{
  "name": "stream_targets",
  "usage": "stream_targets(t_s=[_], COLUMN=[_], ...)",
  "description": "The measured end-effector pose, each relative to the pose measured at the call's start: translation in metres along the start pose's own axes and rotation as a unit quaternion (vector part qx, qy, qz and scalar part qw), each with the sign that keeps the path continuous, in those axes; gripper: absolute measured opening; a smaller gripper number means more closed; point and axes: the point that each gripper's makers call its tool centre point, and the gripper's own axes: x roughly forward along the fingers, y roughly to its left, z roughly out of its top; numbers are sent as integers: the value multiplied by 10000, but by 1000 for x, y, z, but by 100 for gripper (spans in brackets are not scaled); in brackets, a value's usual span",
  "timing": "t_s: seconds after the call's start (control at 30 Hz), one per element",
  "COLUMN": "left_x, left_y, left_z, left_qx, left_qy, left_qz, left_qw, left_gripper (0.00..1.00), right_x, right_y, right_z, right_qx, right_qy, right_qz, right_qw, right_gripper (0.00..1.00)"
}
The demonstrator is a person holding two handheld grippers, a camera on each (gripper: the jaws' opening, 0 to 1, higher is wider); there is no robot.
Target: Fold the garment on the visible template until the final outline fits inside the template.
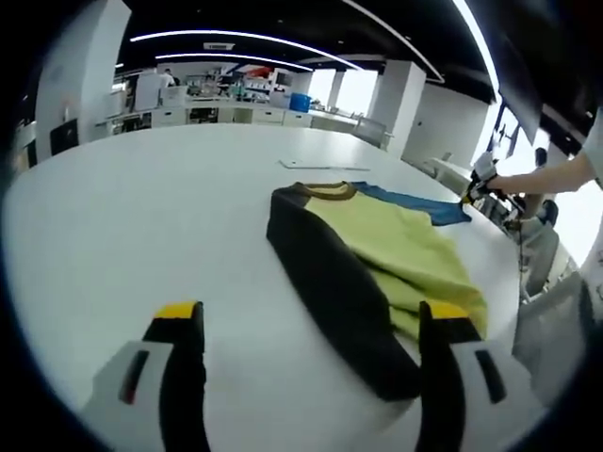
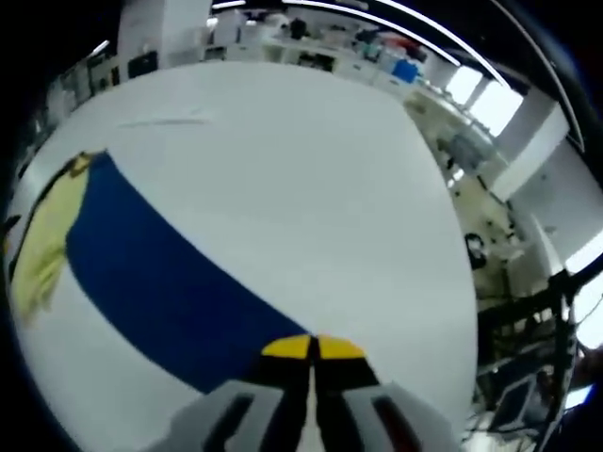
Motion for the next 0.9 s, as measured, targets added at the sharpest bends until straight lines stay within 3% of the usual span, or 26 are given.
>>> stream_targets(t_s=[0.13, 0.23, 0.33, 0.53, 0.67, 0.83, 0.9], left_x=[-1, -2, -3, -4, -4, -5, -5], left_y=[2, 0, 2, 1, 0, -1, -1], left_z=[-1, -1, -2, 0, 1, 3, 5], left_qx=[-16, -9, -18, -23, -8, -2, 5], left_qy=[-8, -6, -5, -42, -61, -96, -108], left_qz=[10, 4, 2, -5, -23, -37, -39], left_qw=[10000, 10000, 10000, 10000, 10000, 9999, 9999], left_gripper=[92, 92, 92, 92, 92, 92, 92], right_x=[-1, -7, -7, -32, -42, -50, -54], right_y=[-1, 4, 6, 32, 43, 54, 56], right_z=[0, 1, 6, 0, 0, 2, 3], right_qx=[-15, 85, -40, 99, 191, 176, 142], right_qy=[-18, -177, -403, -866, -1099, -1287, -1373], right_qz=[22, 166, 332, 1044, 1261, 1507, 1548], right_qw=[10000, 9997, 9986, 9907, 9857, 9800, 9783], right_gripper=[0, 9, 21, 59, 80, 98, 99])
